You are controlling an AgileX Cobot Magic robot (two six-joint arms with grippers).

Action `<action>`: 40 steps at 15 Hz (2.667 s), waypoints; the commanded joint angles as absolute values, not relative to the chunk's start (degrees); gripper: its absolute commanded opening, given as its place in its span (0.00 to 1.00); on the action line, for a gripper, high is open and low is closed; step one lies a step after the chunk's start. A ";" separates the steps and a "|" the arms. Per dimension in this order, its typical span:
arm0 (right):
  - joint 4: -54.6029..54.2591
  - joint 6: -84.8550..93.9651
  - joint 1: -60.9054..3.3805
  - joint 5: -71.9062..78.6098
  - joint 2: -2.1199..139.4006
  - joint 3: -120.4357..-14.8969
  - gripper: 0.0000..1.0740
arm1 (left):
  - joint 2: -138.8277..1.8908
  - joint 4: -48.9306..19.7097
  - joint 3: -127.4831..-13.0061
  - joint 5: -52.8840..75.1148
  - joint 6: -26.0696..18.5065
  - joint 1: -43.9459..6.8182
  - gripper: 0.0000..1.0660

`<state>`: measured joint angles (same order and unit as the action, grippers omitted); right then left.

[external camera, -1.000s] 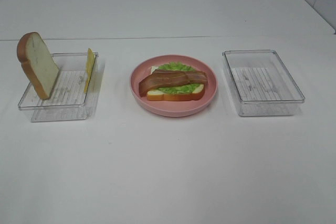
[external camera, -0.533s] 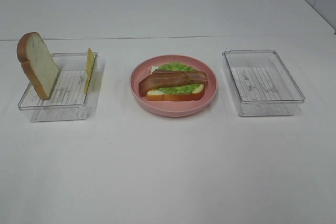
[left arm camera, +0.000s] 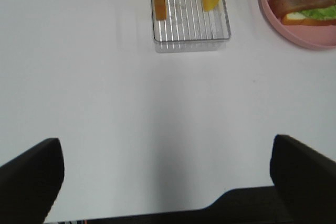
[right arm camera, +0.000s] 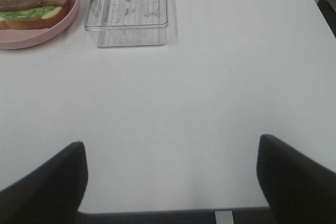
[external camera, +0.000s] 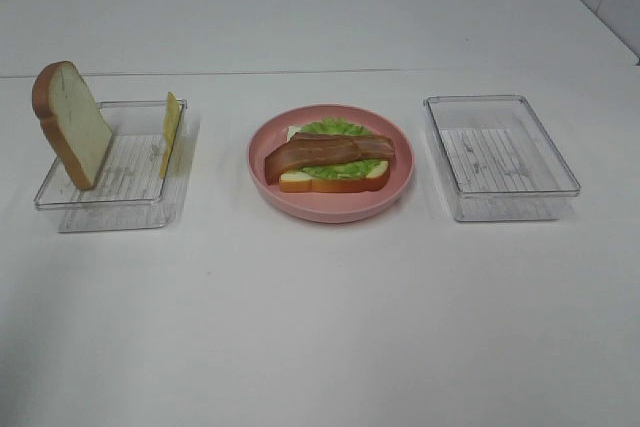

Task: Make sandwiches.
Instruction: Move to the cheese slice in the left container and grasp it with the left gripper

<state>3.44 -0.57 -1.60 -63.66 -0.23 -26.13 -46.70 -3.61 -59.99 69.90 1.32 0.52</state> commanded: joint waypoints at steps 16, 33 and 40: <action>3.27 -0.40 -1.49 -63.20 -1.43 -25.95 0.79 | -125.94 -1.66 -114.31 75.17 9.68 -15.01 0.95; 3.27 -0.40 -1.49 -63.20 -1.43 -25.95 0.79 | -141.29 -3.55 -126.39 75.23 9.57 -14.95 0.87; 3.27 -0.40 -1.49 -63.20 -1.43 -25.95 0.79 | -141.58 -3.38 -126.39 75.23 9.51 -14.95 0.39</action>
<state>3.38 -0.57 -1.60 -63.66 -0.23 -26.13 -141.64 -3.44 -126.28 69.84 9.40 -14.78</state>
